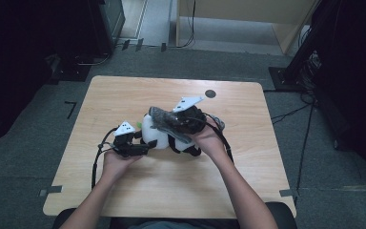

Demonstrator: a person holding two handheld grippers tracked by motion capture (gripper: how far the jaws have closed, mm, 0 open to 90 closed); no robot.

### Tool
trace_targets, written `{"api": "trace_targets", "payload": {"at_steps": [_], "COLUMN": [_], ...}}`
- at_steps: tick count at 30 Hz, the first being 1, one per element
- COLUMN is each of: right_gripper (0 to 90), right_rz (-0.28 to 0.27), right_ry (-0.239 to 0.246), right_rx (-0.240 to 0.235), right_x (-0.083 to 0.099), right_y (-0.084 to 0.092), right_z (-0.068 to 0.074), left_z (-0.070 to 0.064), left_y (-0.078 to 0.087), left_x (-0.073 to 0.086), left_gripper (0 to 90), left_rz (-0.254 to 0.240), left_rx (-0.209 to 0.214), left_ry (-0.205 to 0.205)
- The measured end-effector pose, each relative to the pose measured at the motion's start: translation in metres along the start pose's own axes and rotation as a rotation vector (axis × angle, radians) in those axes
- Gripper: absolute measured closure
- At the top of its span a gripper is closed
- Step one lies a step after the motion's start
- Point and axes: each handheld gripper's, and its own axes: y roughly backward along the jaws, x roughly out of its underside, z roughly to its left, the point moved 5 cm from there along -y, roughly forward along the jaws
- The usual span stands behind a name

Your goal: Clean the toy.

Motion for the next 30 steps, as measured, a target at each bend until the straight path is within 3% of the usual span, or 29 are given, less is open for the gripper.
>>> {"api": "trace_targets", "payload": {"at_steps": [7, 14, 21, 30], "right_gripper": [72.7, 72.6, 72.9, 72.8], "right_rz": [0.013, 0.07, 0.09, 0.084], "right_ry": [0.031, 0.048, 0.045, 0.004], "right_rx": [-0.042, -0.053, -0.008, 0.048], "right_x": [-0.021, -0.014, -0.002, 0.02], "right_y": [-0.025, -0.045, -0.03, 0.002], "right_z": [0.019, 0.028, 0.018, -0.001], "left_z": [-0.001, 0.0, 0.0, -0.001], "left_y": [0.001, 0.001, 0.0, 0.0], "left_x": [-0.001, 0.0, 0.0, 0.0], "left_gripper": [33.7, 38.4, 39.0, 39.0], "left_rz": [-0.007, 0.003, 0.001, -0.001], "left_rx": [-0.002, -0.012, -0.015, -0.016], "left_ry": [-0.01, -0.007, -0.006, -0.004]}}
